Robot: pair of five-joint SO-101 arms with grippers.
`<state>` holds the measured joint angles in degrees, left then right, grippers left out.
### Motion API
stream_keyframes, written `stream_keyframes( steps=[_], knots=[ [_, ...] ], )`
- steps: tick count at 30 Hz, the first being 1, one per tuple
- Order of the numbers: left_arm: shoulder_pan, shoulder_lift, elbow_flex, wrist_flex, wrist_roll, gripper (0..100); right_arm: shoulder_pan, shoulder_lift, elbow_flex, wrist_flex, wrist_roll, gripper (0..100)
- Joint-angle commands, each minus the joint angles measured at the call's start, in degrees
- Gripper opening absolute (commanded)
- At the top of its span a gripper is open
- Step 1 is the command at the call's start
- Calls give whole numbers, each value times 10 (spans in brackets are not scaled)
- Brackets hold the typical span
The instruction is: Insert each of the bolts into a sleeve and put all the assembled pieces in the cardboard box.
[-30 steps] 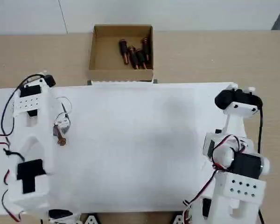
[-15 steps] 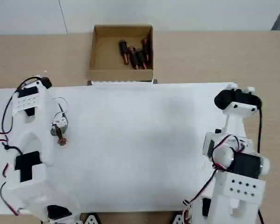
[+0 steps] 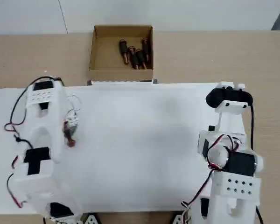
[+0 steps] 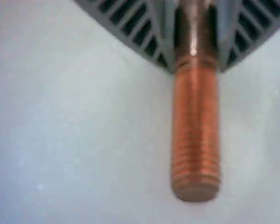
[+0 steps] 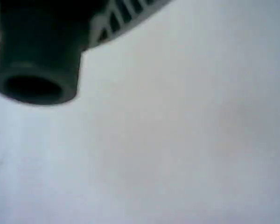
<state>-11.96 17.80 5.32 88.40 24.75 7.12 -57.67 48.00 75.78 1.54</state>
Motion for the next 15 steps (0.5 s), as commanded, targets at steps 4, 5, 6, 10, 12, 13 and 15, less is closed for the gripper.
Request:
stream_keyframes(
  steps=[4,5,6,10,12,13,15],
  knots=[
    [33,-5,-186,107,107,5,-5,-10,-4,-12,4,4],
    [40,-5,-206,118,127,5,-5,-10,-4,-12,3,4],
    [44,-5,-219,120,150,5,-5,-10,-4,-12,3,4],
    [44,-5,-251,120,266,5,-5,-10,-4,-7,2,4],
    [44,-5,-254,120,333,5,-4,-10,-4,-7,2,4],
    [45,-5,-254,120,368,5,-4,-10,-4,-6,2,4],
    [46,-5,-254,120,440,5,-4,-10,-4,0,2,4]
  ],
)
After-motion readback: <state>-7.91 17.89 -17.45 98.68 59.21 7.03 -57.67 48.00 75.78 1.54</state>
